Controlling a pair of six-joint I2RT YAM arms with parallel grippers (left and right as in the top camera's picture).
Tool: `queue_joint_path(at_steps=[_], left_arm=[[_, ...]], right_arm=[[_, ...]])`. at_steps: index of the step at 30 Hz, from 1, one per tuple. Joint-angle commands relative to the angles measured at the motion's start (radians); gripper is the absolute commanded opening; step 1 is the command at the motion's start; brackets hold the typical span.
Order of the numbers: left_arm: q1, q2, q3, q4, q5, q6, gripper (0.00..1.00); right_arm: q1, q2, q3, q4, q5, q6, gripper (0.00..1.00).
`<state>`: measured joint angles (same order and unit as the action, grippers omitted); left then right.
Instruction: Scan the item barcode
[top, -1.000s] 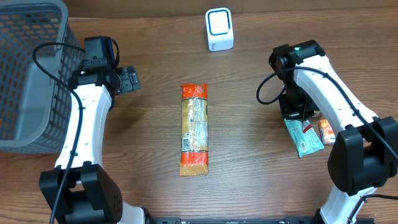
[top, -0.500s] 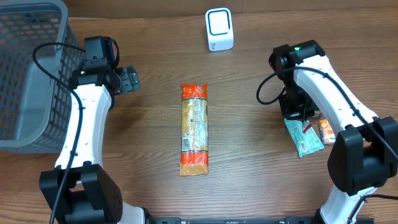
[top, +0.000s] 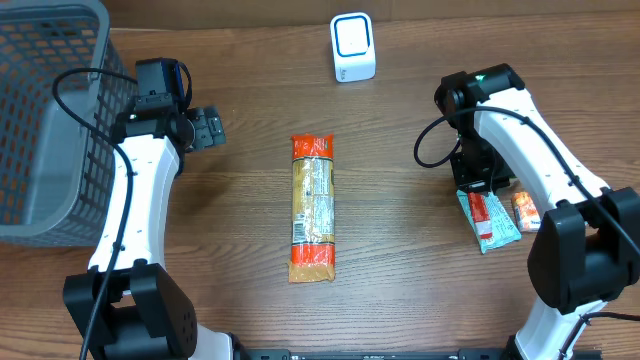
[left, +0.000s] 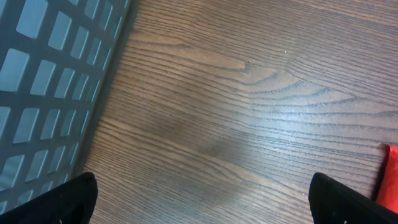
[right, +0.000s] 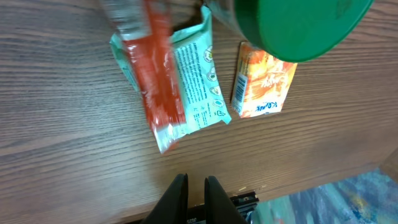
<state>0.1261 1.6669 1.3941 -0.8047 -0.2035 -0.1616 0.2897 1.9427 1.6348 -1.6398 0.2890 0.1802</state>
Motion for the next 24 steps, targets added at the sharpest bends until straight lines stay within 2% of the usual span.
queue_joint_path(at_steps=[1,7,11,18,24], left_arm=[[-0.002,0.001,0.016,0.0,-0.006,-0.003,1.0],[-0.002,0.001,0.016,0.0,-0.006,-0.003,1.0],[-0.002,0.001,0.016,0.0,-0.006,-0.003,1.0],[-0.002,0.001,0.016,0.0,-0.006,-0.003,1.0],[-0.002,0.001,0.016,0.0,-0.006,-0.003,1.0]], right_arm=[[-0.019,-0.011,0.0,0.002,0.01,-0.002,0.12],[-0.024,-0.011,0.0,0.013,-0.027,0.003,0.14],[-0.024,-0.011,0.0,0.067,-0.169,0.002,0.17],[0.004,-0.011,0.0,0.185,-0.42,0.003,0.17],[0.077,-0.011,-0.026,0.249,-0.441,0.005,0.17]])
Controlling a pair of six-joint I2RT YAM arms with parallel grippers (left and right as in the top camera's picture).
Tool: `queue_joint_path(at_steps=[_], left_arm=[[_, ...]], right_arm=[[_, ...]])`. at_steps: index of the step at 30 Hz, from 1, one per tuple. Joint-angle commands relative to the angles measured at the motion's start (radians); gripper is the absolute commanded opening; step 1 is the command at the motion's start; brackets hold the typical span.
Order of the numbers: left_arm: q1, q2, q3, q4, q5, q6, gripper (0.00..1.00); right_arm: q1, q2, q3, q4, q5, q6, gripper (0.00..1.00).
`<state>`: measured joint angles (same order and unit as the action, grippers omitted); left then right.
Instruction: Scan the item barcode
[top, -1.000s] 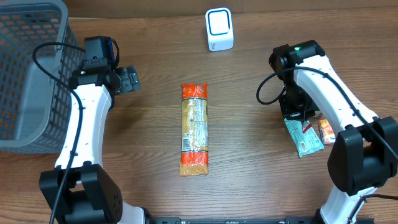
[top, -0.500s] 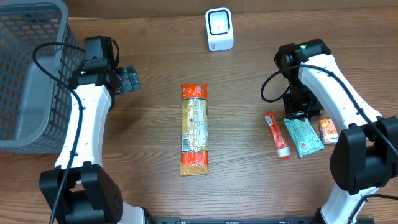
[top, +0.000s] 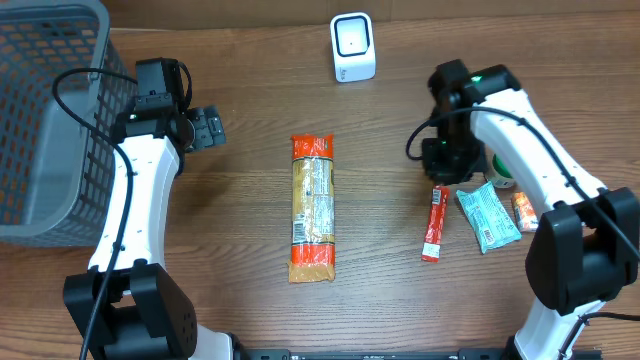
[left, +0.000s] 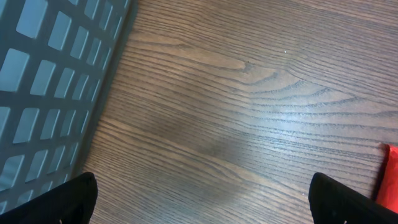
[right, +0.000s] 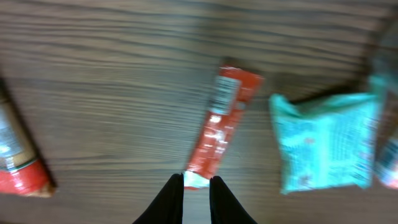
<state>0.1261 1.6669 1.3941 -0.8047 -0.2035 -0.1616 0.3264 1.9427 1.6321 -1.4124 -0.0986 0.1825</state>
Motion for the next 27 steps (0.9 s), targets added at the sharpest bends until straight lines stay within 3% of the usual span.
queue_joint_path(at_steps=[1,10,19,27], left_arm=[[-0.002,0.001,0.016,0.0,-0.006,-0.003,1.0],[-0.002,0.001,0.016,0.0,-0.006,-0.003,1.0],[-0.002,0.001,0.016,0.0,-0.006,-0.003,1.0],[-0.002,0.001,0.016,0.0,-0.006,-0.003,1.0]], right_arm=[[0.057,-0.011,-0.04,0.042,-0.053,0.005,0.17],[0.127,-0.011,-0.251,0.257,0.0,0.039,0.21],[0.09,-0.011,-0.318,0.266,0.207,0.039,0.26],[0.077,-0.011,-0.318,0.304,0.04,0.039,0.26]])
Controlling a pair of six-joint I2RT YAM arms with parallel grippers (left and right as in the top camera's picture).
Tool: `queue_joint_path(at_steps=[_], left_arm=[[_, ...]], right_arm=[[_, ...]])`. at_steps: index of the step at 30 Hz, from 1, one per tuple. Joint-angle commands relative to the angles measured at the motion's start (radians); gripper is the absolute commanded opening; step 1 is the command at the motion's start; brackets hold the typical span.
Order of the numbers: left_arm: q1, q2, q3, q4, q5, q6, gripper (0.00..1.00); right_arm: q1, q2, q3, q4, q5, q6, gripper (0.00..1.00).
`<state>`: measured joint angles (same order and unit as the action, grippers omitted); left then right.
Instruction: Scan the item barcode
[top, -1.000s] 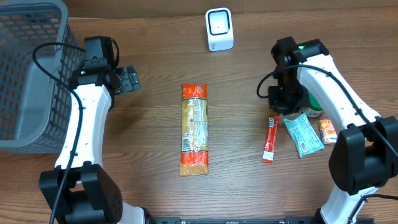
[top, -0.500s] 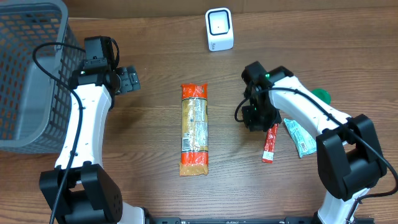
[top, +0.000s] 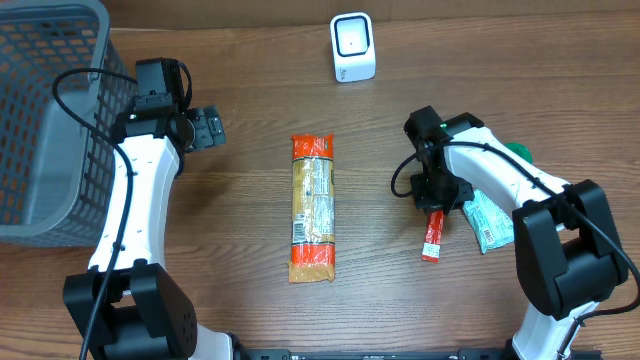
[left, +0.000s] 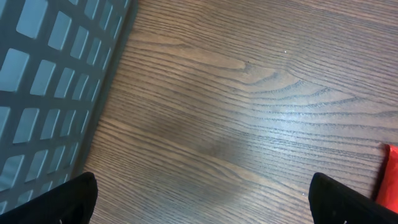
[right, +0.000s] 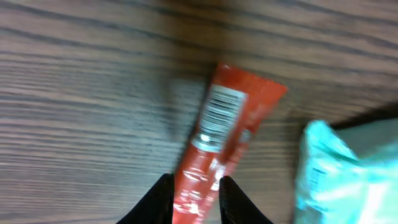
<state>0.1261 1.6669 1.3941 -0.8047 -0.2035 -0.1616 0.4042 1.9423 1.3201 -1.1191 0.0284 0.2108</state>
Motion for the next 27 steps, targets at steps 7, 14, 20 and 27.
queue_joint_path(at_steps=[7,14,20,27], left_arm=[[-0.002,0.001,0.016,0.0,-0.006,-0.003,1.0],[-0.002,0.001,0.016,0.0,-0.006,-0.003,1.0],[-0.002,0.001,0.016,0.0,-0.006,-0.003,1.0],[-0.002,0.001,0.016,0.0,-0.006,-0.003,1.0]], right_arm=[[0.0,-0.01,-0.006,0.097,-0.271,0.011,0.11],[0.0,-0.01,-0.055,0.109,-0.217,0.027,0.04],[-0.007,-0.01,-0.082,0.049,0.027,0.068,0.04],[-0.046,-0.01,-0.081,-0.024,0.182,0.163,0.04]])
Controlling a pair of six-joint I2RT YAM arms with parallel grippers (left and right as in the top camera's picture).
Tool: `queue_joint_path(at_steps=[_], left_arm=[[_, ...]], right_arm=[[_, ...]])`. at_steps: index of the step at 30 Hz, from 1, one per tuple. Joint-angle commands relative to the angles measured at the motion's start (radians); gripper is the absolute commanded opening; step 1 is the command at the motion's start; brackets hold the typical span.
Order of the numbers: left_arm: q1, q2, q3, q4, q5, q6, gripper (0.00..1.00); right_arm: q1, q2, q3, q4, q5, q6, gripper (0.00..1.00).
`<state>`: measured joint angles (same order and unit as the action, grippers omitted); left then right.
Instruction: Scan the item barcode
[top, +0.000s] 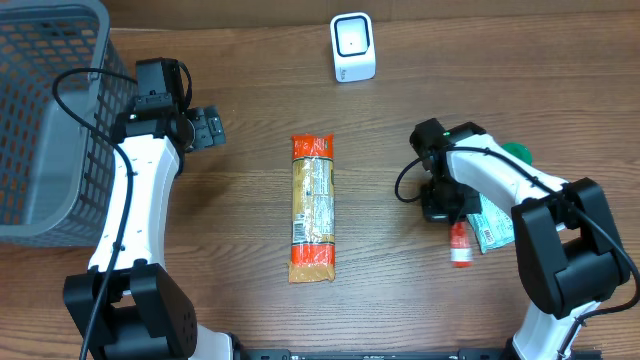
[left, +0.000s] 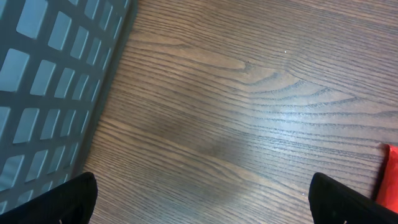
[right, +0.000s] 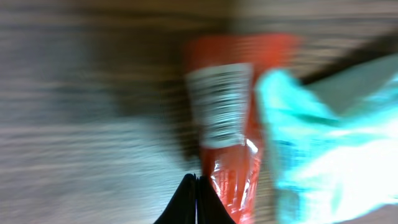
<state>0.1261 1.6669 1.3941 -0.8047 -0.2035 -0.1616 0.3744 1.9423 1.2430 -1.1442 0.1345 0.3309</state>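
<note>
The white barcode scanner (top: 352, 47) stands at the table's far edge. A long orange noodle packet (top: 312, 207) lies mid-table. A thin red stick packet (top: 459, 243) (right: 227, 124) lies barcode up against a teal packet (top: 490, 225) (right: 311, 143). My right gripper (top: 440, 205) (right: 194, 199) hangs low over the table, jaws pressed together, with the red stick just right of the fingertips; nothing shows between them. My left gripper (top: 205, 128) (left: 199, 208) is open over bare wood beside the basket.
A grey mesh basket (top: 40, 120) (left: 43, 87) fills the far left. A green round lid (top: 515, 152) sits behind the right arm, near the teal packet. A red corner of the noodle packet (left: 392, 177) shows at the left wrist view's right edge.
The right gripper's fingers, slightly apart over the red stick before, are now shut beside it. The stick has shifted right and lies against the teal packet. The left arm is unchanged.
My right gripper was shut over the teal packet with the red stick on it. Then the stick lay alone left of the teal packet, gripper above. The fingers then straddled the stick. Now they are shut and the stick lies further right.
</note>
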Motion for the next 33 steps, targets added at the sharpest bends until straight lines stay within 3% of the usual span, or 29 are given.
queue_joint_path(at_steps=[1,15,16,20,27,33], left_arm=[[-0.002,0.001,0.016,0.0,-0.006,-0.003,1.0],[-0.002,0.001,0.016,0.0,-0.006,-0.003,1.0],[-0.002,0.001,0.016,0.0,-0.006,-0.003,1.0],[-0.002,0.001,0.016,0.0,-0.006,-0.003,1.0],[-0.002,0.001,0.016,0.0,-0.006,-0.003,1.0],[-0.002,0.001,0.016,0.0,-0.006,-0.003,1.0]], right_arm=[[-0.016,-0.01,-0.004,0.006,0.04,0.035,0.04],[0.052,-0.011,0.125,0.129,-0.427,-0.006,0.07],[0.063,-0.011,0.133,0.174,-0.489,-0.006,0.15],[0.08,-0.011,0.134,0.361,-0.661,-0.005,1.0],[0.093,-0.011,0.132,0.538,-0.795,0.044,1.0],[0.164,-0.011,0.121,0.534,-0.622,0.1,1.0]])
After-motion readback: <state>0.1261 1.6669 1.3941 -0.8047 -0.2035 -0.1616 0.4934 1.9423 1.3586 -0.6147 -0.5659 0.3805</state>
